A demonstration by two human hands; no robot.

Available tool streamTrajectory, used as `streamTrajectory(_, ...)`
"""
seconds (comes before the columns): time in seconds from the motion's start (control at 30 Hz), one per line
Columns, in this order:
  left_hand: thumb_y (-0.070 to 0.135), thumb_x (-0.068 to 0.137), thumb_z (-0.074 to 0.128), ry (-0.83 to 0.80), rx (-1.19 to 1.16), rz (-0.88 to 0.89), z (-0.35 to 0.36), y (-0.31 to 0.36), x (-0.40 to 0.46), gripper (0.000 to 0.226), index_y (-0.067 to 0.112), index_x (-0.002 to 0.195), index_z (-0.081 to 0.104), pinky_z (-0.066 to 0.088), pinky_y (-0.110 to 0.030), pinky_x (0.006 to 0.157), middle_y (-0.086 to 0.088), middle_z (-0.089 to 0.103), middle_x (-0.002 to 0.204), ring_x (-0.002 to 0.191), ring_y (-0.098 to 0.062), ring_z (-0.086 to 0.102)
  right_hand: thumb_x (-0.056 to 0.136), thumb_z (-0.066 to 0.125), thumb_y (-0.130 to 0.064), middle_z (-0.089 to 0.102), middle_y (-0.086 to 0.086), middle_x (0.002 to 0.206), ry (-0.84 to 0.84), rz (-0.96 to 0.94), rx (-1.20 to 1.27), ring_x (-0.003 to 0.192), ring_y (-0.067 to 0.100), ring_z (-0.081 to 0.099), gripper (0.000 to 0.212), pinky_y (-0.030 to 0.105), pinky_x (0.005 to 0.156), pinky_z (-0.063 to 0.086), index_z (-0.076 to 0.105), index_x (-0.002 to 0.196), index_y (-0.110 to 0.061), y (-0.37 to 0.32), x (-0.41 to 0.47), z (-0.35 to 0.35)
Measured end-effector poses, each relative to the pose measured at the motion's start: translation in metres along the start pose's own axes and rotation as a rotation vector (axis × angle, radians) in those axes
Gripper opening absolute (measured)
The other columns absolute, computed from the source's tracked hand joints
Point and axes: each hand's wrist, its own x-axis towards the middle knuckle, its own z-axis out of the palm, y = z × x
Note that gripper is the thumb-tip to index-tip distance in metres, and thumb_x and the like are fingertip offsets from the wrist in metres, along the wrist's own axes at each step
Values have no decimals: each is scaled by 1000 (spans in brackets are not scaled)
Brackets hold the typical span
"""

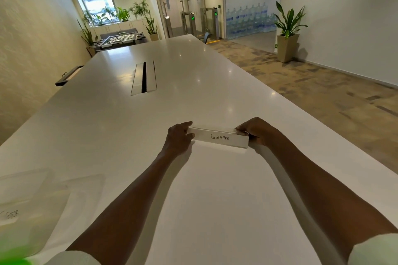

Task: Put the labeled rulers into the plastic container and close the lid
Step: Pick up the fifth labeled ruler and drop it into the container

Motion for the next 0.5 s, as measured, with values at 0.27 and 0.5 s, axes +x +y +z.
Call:
streamTrajectory(0.27,9,82,68,178,-70,-33,6,-7,-4,31,6,112,70,43,-21,85,-13,69,105,99,-24,65,78,78,-24,75,21,94,-15,-199,-205,75,24,71,33,34,77,56,72,94,5,2,9,-8)
streamTrajectory(0.5,9,81,69,179,-98,-79,6,-7,-6,31,7,112,70,47,-24,91,-13,69,114,103,-22,65,61,85,-48,76,12,94,-101,-305,-365,78,18,61,44,31,74,47,78,86,-13,1,0,-21)
